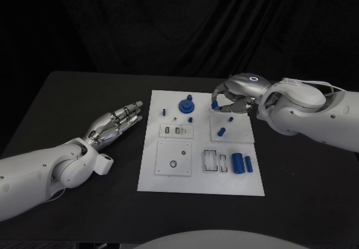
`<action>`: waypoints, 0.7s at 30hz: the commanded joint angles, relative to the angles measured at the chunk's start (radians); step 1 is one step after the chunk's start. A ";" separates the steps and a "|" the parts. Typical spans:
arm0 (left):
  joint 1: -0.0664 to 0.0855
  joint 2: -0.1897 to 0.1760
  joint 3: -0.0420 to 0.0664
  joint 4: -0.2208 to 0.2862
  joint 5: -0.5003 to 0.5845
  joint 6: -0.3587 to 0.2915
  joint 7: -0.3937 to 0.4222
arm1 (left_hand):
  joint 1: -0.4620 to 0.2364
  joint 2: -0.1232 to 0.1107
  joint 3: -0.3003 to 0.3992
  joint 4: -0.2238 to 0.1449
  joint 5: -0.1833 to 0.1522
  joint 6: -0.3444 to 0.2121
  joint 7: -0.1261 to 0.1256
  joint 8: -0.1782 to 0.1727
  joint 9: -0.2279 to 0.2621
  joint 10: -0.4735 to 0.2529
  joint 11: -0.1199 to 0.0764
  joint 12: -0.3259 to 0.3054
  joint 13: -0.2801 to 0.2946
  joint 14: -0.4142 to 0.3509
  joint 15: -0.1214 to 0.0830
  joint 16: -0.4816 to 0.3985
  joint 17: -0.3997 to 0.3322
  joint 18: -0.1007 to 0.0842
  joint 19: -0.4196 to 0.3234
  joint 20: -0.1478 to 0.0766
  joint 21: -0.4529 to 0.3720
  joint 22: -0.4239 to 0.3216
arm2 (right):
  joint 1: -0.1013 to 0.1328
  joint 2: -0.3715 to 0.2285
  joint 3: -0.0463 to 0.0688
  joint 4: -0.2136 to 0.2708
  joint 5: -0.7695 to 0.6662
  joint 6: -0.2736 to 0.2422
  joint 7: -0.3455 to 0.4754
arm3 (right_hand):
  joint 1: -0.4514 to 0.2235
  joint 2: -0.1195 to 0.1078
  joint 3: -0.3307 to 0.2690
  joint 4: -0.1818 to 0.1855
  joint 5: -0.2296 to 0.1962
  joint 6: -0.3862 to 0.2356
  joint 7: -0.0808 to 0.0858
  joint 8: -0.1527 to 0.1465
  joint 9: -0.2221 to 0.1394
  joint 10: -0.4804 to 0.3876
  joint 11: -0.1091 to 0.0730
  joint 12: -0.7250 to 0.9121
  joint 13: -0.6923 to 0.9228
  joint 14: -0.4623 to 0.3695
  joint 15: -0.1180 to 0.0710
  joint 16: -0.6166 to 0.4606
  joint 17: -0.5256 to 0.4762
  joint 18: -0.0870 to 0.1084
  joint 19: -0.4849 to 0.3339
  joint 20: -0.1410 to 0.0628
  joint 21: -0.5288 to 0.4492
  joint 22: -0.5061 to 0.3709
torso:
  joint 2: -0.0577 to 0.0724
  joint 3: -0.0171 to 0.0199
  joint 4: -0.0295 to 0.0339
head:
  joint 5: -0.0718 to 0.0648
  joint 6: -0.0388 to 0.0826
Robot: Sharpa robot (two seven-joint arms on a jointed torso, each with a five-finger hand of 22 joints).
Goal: Assemble the parts on the task board
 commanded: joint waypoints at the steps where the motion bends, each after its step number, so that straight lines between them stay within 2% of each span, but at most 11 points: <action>1: -0.002 0.000 0.000 0.003 -0.002 0.009 0.060 | -0.009 0.001 0.005 0.001 -0.005 -0.002 0.002 0.000 -0.001 -0.002 0.007 0.002 0.001 0.000 0.006 0.001 0.000 0.016 -0.001 0.010 0.004 0.000 | -0.001 0.033 0.000 0.027 -0.041 0.003 -0.053 | -0.005 0.007 -0.001 -0.007 0.002 -0.003 0.003 -0.001 0.002 0.104 -0.008 0.006 0.263 0.086 -0.007 0.006 0.233 0.006 0.007 -0.001 0.006 0.183 | 0.000 -0.0010 0.0016 | -0.001 -0.003; 8: -0.002 0.004 0.000 0.002 -0.002 0.010 0.059 | -0.009 0.001 0.005 0.001 -0.005 -0.002 0.002 0.000 -0.001 -0.002 0.007 0.002 0.001 0.000 0.006 0.001 0.000 0.016 -0.001 0.010 0.004 0.000 | -0.028 0.109 0.000 0.040 -0.096 0.050 -0.099 | -0.006 0.006 -0.001 -0.008 0.002 -0.002 0.004 -0.001 0.002 0.104 -0.008 0.006 0.263 0.086 -0.007 0.005 0.233 0.007 0.005 -0.001 0.001 0.182 | 0.000 -0.0021 0.0044 | -0.009 0.000; 12: -0.002 0.008 0.000 0.001 -0.002 0.012 0.059 | -0.009 0.001 0.005 0.001 -0.005 -0.002 0.002 0.000 -0.001 -0.002 0.007 0.002 0.001 0.000 0.006 0.001 0.000 0.016 -0.001 0.010 0.004 0.000 | -0.049 0.150 0.000 0.027 -0.114 0.080 -0.126 | -0.006 0.006 -0.001 -0.009 0.002 -0.001 0.004 0.000 0.003 0.104 -0.007 0.006 0.263 0.085 -0.007 0.002 0.230 0.009 0.001 -0.001 -0.007 0.179 | 0.001 0.0002 0.0027 | -0.010 -0.001; 18: -0.002 0.013 0.000 -0.002 -0.002 0.014 0.059 | -0.010 0.001 0.005 0.001 -0.006 -0.004 0.003 0.000 -0.001 -0.002 0.008 0.002 0.001 0.000 0.007 0.001 0.000 0.016 -0.001 0.010 0.004 0.000 | -0.070 0.191 0.000 0.003 -0.137 0.110 -0.166 | -0.005 0.005 -0.001 -0.012 0.002 0.001 0.004 0.001 0.004 0.104 -0.007 0.006 0.263 0.083 -0.007 -0.002 0.225 0.012 -0.004 -0.001 -0.020 0.176 | 0.000 -0.0012 0.0049 | -0.010 -0.005; 21: -0.002 0.015 0.000 -0.004 -0.002 0.016 0.058 | -0.010 0.001 0.005 0.001 -0.006 -0.004 0.003 0.000 -0.001 -0.002 0.008 0.002 0.001 0.000 0.007 0.001 0.000 0.016 -0.001 0.010 0.004 0.000 | -0.077 0.201 0.000 -0.006 -0.149 0.123 -0.186 | -0.005 0.005 -0.001 -0.014 0.002 0.002 0.005 0.001 0.005 0.104 -0.007 0.006 0.263 0.081 -0.007 -0.006 0.222 0.014 -0.008 -0.001 -0.027 0.173 | 0.000 -0.0001 0.0031 | -0.009 -0.007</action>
